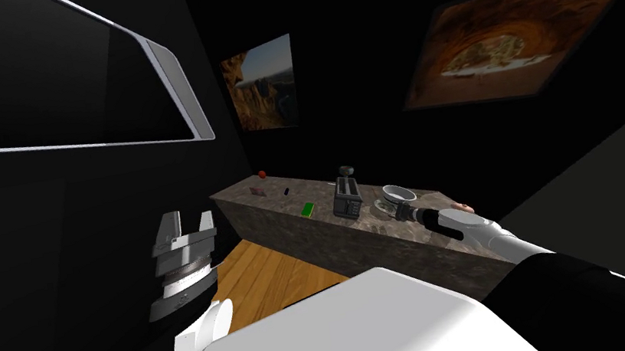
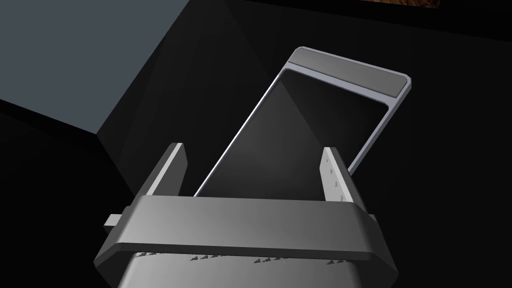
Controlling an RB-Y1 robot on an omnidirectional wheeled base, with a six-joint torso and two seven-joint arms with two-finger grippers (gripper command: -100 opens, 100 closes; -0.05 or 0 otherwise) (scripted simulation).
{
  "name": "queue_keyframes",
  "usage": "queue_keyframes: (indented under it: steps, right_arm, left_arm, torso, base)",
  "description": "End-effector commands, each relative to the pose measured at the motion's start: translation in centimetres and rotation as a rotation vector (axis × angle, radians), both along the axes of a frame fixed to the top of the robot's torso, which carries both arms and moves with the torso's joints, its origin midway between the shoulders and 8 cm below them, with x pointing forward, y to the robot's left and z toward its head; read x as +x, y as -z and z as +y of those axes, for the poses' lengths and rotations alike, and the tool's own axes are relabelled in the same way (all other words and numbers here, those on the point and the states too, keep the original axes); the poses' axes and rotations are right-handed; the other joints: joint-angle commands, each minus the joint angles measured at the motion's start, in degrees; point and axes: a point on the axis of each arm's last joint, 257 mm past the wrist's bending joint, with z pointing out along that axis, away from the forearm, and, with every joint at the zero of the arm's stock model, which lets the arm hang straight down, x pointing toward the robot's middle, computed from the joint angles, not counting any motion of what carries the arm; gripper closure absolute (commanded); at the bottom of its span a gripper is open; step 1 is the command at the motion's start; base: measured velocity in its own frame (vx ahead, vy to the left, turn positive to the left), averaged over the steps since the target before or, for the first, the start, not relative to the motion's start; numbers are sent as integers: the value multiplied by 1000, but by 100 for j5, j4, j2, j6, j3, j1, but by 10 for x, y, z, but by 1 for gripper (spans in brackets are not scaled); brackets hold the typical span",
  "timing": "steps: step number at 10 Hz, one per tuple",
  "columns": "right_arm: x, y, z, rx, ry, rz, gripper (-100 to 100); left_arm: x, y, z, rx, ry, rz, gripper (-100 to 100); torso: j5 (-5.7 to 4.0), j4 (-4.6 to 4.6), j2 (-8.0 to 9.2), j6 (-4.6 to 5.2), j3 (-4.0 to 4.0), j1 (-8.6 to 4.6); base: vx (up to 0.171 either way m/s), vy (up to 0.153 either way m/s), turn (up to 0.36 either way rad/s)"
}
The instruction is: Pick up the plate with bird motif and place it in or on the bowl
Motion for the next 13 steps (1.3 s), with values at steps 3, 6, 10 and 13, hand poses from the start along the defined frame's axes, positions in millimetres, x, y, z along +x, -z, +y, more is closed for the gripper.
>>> queue_keyframes:
  steps: [3, 6, 10, 13]
  right_arm:
    - [-3, 5, -30, -149, -20, 66, -100]
    - [-18, 22, -48, -239, -35, 142, -100]
    - [-33, 34, -59, -237, -7, 165, -100]
    - [-51, 42, -83, -230, 73, 176, -100]
  left_arm:
    - [0, 0, 0, 0, 0, 0, 0]
    - [0, 0, 0, 0, 0, 0, 0]
    - [0, 0, 0, 0, 0, 0, 0]
    - [0, 0, 0, 0, 0, 0, 0]
  torso:
    - [0, 0, -2, 0, -1, -1]
    - [-1, 0, 1, 2, 1, -2]
    - [-3, -1, -6, 3, -3, -15]
    - [-6, 4, 19, -2, 11, -27]
  base:
    - [-20, 37, 73]
    - [-22, 34, 66]
    - [-11, 5, 71]
    - [-85, -29, 312]
